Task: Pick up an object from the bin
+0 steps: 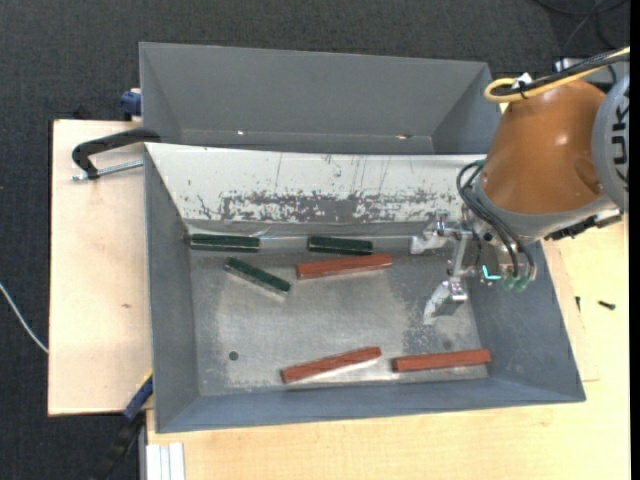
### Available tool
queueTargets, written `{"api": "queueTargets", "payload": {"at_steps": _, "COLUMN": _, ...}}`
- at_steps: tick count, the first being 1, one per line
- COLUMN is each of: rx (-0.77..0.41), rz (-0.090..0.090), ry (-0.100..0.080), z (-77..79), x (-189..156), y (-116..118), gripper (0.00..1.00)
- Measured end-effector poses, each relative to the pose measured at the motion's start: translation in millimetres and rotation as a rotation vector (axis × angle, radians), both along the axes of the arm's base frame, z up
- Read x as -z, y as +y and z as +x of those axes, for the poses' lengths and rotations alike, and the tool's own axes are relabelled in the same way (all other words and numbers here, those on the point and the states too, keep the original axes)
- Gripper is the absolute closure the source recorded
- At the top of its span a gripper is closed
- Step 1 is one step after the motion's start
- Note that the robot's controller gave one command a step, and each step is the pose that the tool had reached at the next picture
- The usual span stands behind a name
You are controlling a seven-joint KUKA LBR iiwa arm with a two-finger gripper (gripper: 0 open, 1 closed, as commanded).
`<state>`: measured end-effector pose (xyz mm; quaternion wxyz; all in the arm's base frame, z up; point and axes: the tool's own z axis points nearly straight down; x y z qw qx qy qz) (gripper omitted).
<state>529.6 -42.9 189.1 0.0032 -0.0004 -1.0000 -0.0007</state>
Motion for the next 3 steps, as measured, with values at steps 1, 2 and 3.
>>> {"api": "queueTargets", "payload": {"at_steps": 1, "rx": -0.001, "rz": -0.001, "ry": -0.008, "z": 1.8, "x": -3.9, "y": 0.1, "gripper": 0.00}}
{"api": "queueTargets", "payload": {"at_steps": 2, "rx": -0.122, "rz": -0.001, "ry": -0.011, "z": -13.9, "x": 50.5, "y": 2.2, "gripper": 0.00}}
{"api": "queueTargets", "payload": {"at_steps": 3, "rx": -0.105, "rz": 0.002, "ry": -0.004, "z": -37.3, "x": 63.5, "y": 22.4, "gripper": 0.00}}
